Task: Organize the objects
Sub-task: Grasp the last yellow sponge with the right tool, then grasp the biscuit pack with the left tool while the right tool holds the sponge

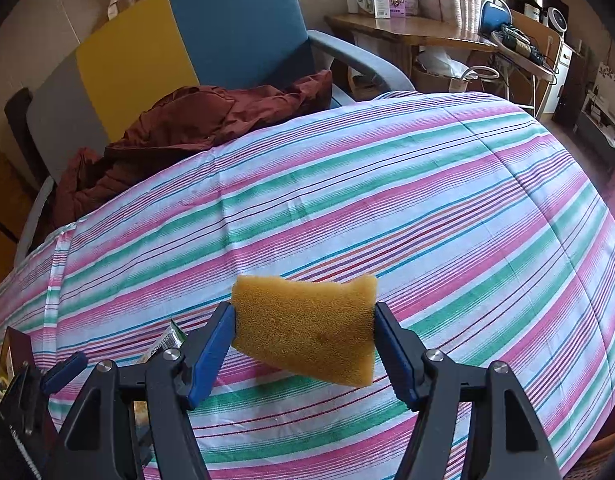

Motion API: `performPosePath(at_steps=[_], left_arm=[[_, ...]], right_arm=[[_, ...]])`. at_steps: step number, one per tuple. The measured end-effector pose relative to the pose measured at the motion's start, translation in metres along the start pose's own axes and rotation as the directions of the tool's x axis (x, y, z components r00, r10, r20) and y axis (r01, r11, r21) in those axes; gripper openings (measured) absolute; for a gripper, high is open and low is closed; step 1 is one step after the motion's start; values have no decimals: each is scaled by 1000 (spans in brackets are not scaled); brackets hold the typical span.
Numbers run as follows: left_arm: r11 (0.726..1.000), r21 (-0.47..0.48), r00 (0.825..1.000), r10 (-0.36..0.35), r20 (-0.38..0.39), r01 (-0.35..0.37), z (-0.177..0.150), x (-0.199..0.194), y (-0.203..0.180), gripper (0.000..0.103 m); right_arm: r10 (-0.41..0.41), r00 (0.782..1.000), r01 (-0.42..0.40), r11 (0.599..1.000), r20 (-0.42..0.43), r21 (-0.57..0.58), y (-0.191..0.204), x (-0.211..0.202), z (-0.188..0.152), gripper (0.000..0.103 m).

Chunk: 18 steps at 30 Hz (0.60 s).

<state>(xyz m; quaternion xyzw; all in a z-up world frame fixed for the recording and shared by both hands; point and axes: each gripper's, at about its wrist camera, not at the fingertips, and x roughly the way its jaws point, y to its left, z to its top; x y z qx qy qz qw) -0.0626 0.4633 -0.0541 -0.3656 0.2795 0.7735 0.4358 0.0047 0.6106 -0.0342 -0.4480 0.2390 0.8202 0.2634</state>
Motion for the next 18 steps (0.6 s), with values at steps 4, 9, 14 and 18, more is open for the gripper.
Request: performPosePath(at_steps=[4,9,14,18], left_arm=[[999,-22,999,-29,-46,28,5,25,2,74],[989,-133,996,-65,-53,58,-10,20,12,46],[971,-237,998,-43,-47,31,-51,-10,15,46],[954,-299,999,-8,-34,-3,-92,-40,14,46]], right_arm=[[4,1000,-4,1000,-27,-21,2,7,-1,71],[8,1000,-9,997,-21,-76,9,8,-3,70],[136,991,-134,975,-2,-177,35,-3,-7,70],[274,960,-278,927,-53,-252,58,-7,-16,70]])
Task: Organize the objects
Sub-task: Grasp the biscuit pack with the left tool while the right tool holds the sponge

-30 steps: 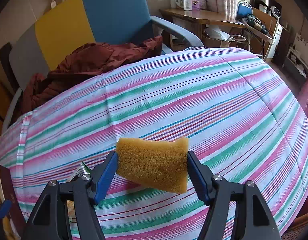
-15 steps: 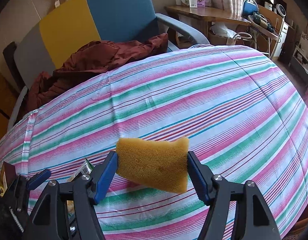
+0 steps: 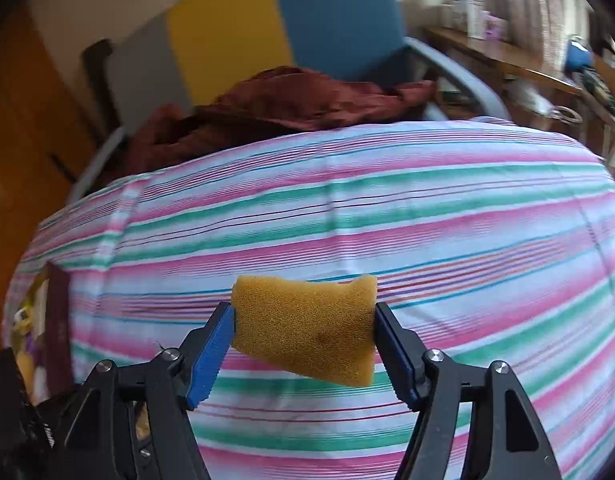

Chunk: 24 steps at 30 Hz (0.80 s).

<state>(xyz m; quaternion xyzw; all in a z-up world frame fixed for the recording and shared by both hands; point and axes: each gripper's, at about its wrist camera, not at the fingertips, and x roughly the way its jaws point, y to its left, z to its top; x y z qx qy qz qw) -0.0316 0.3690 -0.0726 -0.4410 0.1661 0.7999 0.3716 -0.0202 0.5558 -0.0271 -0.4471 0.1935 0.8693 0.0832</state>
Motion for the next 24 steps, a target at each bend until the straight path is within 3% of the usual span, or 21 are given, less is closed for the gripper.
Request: performPosePath(at_steps=[2,9,24], left_arm=[[1000,3,1000,12,11,-12,-14,-8,1,46],[999,33,999,26,47,-28,-25,-14,-5,47],[997,45,994,53,97,-57,-28,-11,-10,47]], right_arm=[[48,999,-49,998,-26,-48,13,4,-2,70],[-18,995,2,988,-101,-151,29,26,-16,70],[-81,994,61,969,-75,-238,38,25,-21,70]])
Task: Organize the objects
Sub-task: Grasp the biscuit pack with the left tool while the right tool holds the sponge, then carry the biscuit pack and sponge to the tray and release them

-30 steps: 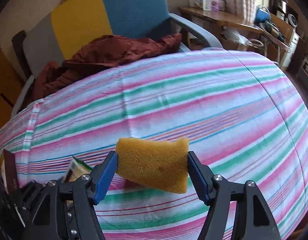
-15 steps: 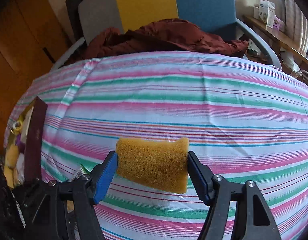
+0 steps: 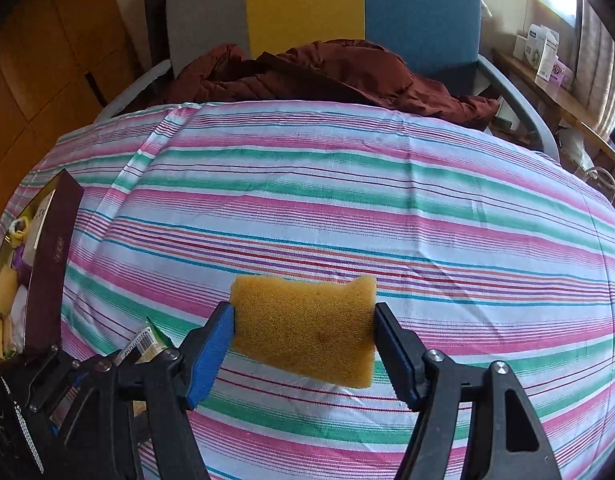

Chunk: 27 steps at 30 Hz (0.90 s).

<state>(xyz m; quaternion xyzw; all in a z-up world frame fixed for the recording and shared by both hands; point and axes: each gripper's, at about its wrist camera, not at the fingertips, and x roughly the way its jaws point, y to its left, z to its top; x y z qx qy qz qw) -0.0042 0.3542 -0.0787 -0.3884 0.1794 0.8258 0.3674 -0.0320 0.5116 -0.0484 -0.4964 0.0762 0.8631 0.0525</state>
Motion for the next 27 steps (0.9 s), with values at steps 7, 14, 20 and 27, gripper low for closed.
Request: performPosePath(at_steps=[7,14,20,27], left_arm=[[1000,-18,999,-6,-32,5,6,0,5,46],[1000,-17,999,18,30,-17,13,-50,12,46],[993,-84,993,92,76,-86,8,-98,44,46],[964,-191,976,202,78,-185,-16,-135,97,46]], right_arm=[[-15,1000,15,1000,7,-15,2,1,-1,70],[-20,1000,20,1000,11,-17,3,1,-2,70],[-31,1000,31,1000,2,3,3,2,-1,70],[-92,996,92,996,-24,22,18,-4,0,69]])
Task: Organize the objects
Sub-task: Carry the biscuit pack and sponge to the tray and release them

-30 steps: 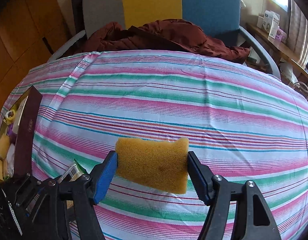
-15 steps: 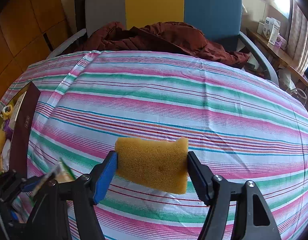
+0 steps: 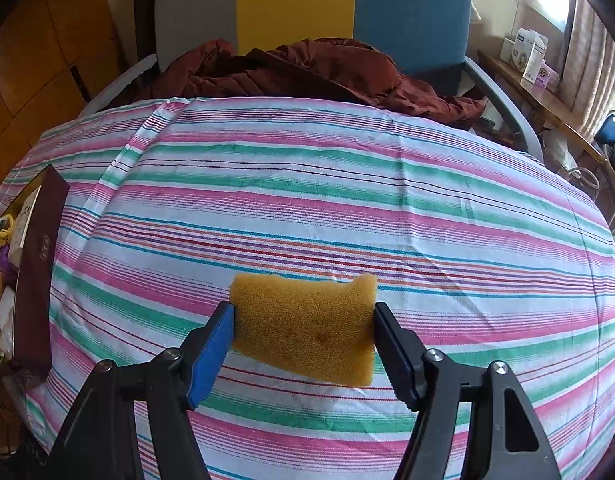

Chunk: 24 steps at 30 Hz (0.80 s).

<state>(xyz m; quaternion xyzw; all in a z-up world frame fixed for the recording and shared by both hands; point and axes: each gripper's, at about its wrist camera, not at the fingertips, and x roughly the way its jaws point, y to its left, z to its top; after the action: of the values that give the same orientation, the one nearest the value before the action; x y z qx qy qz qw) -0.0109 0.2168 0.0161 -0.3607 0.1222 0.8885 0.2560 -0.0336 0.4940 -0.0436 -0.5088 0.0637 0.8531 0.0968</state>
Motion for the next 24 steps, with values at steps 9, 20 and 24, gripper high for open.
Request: performPosePath(at_steps=[9,20,24], left_arm=[[986,-147,997,80,-5,-80,-24,-17,66,46],[918,-374,990,136,-26,-135,-65,-45,158,46],[891,-430,989,144,-29,-142,-86,-59,179,46]], right_arm=[[101,994,-100,994,46,-33,67,-36,-2,69],[368,922,-348,924,124,-158,183,-90,-14,69],[432,896,-402,889,108,-219,226,-98,-20,69]])
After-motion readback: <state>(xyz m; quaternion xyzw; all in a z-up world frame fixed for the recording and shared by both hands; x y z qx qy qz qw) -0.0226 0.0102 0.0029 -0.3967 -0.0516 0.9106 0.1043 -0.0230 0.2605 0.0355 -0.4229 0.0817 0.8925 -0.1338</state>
